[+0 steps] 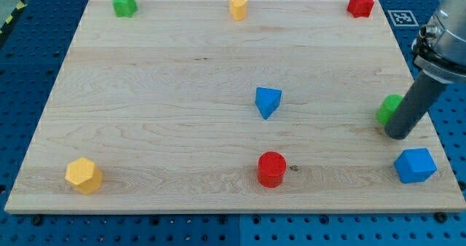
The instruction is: Slide blue triangle towards center left
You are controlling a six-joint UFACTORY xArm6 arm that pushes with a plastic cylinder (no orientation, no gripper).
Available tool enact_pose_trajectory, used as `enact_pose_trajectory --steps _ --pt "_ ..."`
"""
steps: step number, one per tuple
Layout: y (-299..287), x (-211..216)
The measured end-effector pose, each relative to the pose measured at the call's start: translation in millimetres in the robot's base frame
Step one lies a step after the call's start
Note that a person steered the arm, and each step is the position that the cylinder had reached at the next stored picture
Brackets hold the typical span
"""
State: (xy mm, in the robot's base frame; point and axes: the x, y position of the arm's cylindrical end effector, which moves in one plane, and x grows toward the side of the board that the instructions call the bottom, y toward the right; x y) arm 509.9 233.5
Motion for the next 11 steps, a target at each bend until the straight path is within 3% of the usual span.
enact_pose_trajectory --steps 3,4,7,11 --pt "-0.7 -47.6" --pt "-34.9 -47.5" --pt "-216.1 -47.8" --pt "-285.1 -49.2"
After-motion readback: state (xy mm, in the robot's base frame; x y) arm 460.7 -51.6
